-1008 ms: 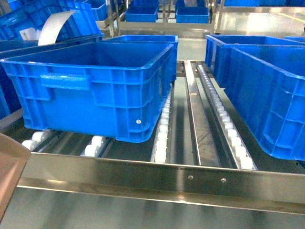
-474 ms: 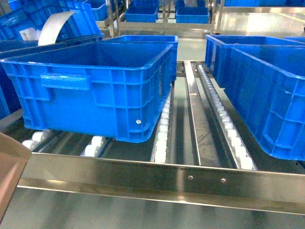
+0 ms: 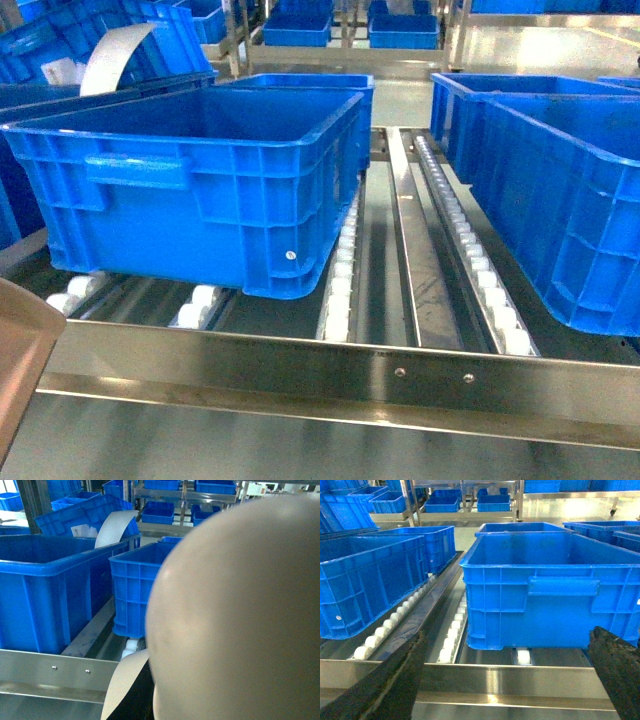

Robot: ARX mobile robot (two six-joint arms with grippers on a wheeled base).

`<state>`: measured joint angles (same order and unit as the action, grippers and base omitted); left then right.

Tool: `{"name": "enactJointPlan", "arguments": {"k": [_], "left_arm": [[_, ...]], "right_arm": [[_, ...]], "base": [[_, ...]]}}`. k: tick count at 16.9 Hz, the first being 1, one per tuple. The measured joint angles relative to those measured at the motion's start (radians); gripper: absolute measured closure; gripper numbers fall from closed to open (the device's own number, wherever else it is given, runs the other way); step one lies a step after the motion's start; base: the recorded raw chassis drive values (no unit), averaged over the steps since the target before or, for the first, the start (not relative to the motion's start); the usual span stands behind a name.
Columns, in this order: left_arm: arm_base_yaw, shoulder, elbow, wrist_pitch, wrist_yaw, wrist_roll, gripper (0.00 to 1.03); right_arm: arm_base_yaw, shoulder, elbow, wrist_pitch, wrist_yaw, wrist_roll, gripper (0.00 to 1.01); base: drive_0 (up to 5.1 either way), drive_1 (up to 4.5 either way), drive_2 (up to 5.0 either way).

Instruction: Place part in tray to right shelf

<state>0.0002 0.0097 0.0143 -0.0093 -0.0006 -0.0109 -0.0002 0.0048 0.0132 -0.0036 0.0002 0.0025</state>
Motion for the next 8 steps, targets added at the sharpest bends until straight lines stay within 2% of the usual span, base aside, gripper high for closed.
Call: {"name": "enactJointPlan", "arguments": {"k": [8], "left_arm": [[0.0, 0.0, 0.0, 0.0, 0.0, 0.0, 0.87]], "right_arm": [[0.0, 0.0, 0.0, 0.0, 0.0, 0.0, 0.03]], "base": [[0.0, 0.0, 0.0]]}}
